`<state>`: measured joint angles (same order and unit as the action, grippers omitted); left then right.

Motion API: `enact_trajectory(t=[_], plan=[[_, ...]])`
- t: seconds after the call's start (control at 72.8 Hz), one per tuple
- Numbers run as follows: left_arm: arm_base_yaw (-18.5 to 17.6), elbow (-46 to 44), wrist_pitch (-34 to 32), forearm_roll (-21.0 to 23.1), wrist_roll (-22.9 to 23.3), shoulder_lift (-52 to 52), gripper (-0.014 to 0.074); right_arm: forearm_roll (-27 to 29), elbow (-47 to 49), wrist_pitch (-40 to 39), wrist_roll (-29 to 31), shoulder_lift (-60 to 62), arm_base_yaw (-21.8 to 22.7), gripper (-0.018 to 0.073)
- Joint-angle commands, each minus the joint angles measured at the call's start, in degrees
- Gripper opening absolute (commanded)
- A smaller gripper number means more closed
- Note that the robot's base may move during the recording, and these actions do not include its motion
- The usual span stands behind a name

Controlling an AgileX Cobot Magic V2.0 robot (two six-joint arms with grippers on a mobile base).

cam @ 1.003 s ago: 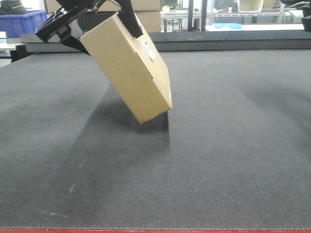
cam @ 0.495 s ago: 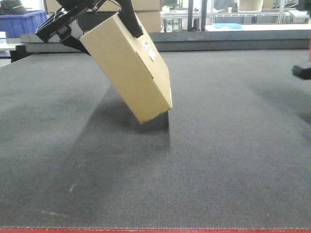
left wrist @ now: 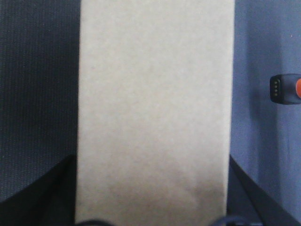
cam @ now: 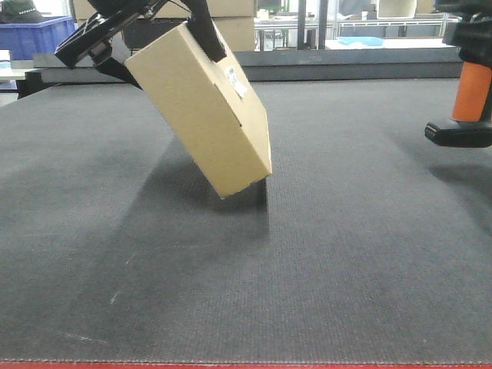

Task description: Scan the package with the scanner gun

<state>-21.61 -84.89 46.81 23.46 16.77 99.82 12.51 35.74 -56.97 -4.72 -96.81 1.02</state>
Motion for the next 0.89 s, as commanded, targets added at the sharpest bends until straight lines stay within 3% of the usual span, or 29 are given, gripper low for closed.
enact_trajectory(t=[0.0, 0.88], plan=[[-0.27, -0.40, -0.48, 0.74, 0.32, -0.62, -0.0111, 0.21, 0.78, -6.05, -1.79, -0.72, -0.03, -0.0162], [-0.27, -0.40, -0.04, 0.74, 0.32, -0.62, -0.0111, 0.42, 0.78, -5.39, 0.10, -3.37, -0.03, -0.0162]])
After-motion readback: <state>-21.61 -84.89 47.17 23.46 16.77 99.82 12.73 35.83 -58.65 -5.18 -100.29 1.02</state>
